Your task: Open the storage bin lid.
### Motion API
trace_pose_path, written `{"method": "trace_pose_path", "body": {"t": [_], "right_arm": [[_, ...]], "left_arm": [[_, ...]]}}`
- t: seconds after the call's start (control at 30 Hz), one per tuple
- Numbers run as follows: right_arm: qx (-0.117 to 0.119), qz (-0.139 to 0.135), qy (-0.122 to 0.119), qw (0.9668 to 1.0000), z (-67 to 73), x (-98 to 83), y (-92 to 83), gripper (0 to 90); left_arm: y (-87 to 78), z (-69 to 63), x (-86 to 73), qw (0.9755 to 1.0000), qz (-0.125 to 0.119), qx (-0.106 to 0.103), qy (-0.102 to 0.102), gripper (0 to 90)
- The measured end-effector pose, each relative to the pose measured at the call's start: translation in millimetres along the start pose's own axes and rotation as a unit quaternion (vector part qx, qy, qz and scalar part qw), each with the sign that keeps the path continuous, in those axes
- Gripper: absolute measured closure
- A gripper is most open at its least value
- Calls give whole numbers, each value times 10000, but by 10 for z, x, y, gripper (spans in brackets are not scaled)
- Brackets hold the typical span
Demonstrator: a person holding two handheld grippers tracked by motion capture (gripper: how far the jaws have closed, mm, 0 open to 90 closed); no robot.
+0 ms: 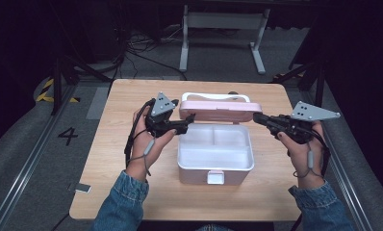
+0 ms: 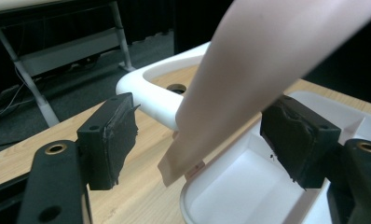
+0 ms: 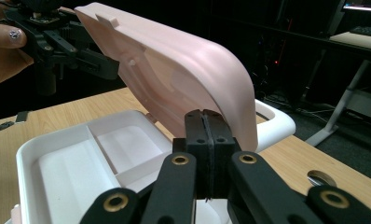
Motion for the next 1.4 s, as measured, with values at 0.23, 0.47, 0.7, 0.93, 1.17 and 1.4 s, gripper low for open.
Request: {"method": "trace_pose_path", "body": {"t": [0.23, 0.47, 0.7, 0.93, 1.17, 1.4], "right_arm": [[-31, -64, 58, 10000, -27, -3, -18, 900], [-53, -85, 128, 9999, -41, -9, -37, 888], [-101, -17, 150, 9998, -21, -5, -79, 820], [-486, 119, 209, 9985, -74, -47, -327, 753], [-924, 174, 637, 9935, -225, -169, -629, 668], [-1370, 281, 886, 9862, -394, -267, -828, 660]], "left_arm": [[19, 23, 93, 9994, -317, -11, -103, 362], [36, -18, 114, 9993, -343, -108, 128, 605], [45, -2, 134, 9994, -300, -113, 124, 618], [60, 28, 171, 9996, -189, -163, 139, 628], [119, 95, 234, 9997, -73, -111, 213, 645], [226, 165, 306, 9996, 67, 37, 282, 657]]}}
Point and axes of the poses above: each handheld gripper's, and its own axes: y roughly forward along the jaws, x roughly out of its top, z roughly to its left, the point moved 2 cm from there along y, roughly forward along the jaws, and after that the axes turned 5 degrees about -y, right-handed, at the moved point
